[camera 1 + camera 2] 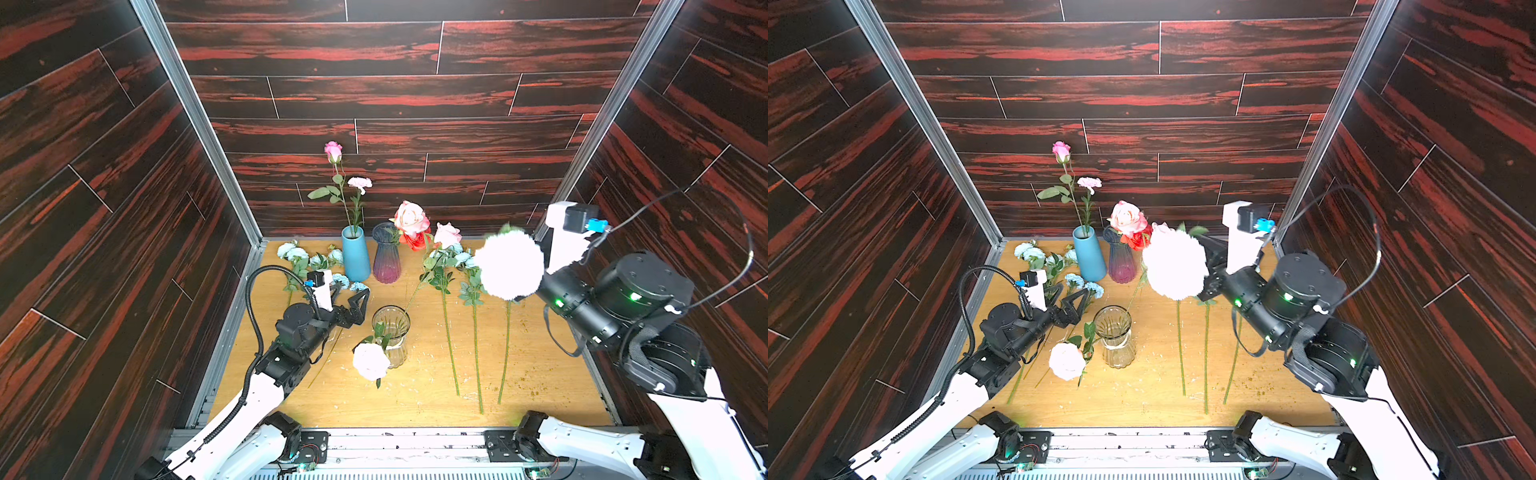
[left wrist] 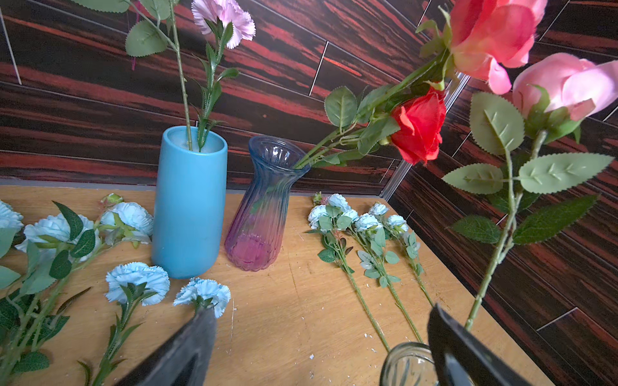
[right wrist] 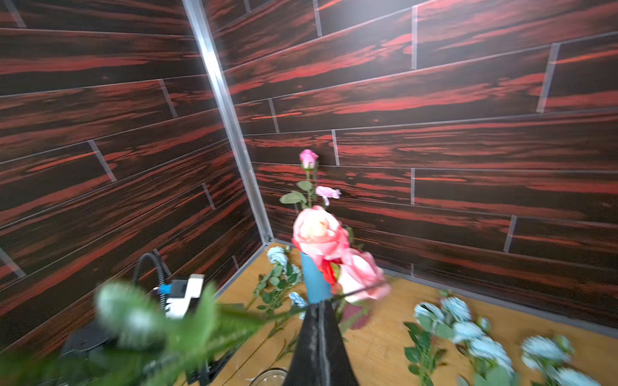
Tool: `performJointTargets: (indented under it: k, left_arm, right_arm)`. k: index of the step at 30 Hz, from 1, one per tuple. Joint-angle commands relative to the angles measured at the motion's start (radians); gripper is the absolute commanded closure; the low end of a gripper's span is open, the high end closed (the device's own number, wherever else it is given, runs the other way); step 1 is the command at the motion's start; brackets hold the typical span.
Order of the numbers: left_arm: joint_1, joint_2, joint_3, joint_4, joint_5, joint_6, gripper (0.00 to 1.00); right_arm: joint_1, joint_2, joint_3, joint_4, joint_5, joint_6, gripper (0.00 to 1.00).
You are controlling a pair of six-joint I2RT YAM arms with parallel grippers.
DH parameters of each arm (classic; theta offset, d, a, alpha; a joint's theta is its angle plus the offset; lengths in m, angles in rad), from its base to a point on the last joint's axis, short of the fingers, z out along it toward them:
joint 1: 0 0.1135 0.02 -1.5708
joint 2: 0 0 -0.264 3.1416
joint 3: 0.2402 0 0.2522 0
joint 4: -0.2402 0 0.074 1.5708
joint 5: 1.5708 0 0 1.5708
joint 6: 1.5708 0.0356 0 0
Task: Pick out blue flowers from the vase
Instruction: Place the flower at the center of the board.
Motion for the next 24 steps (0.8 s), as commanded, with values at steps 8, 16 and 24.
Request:
performJointTargets:
  k: [8,16,24]
  left_arm:
    - [-0.001,0.006,0.000,0.005,0.001,0.006,0.00]
    - [0.000,-0.006,-0.002,-0.009,-0.015,0.015,0.00]
    - [-0.001,0.028,-0.001,0.006,-0.011,0.014,0.00]
  right_arm:
    - [-0.307,-0.017,-0.169,-0.130,-0.050,0.104,1.00]
    - [-0.608,0.078,-0.391,-0.005,-0.371,0.122,1.00]
    - [-0.700,0.224,-0.521,0.026,-0.400,0.137,1.00]
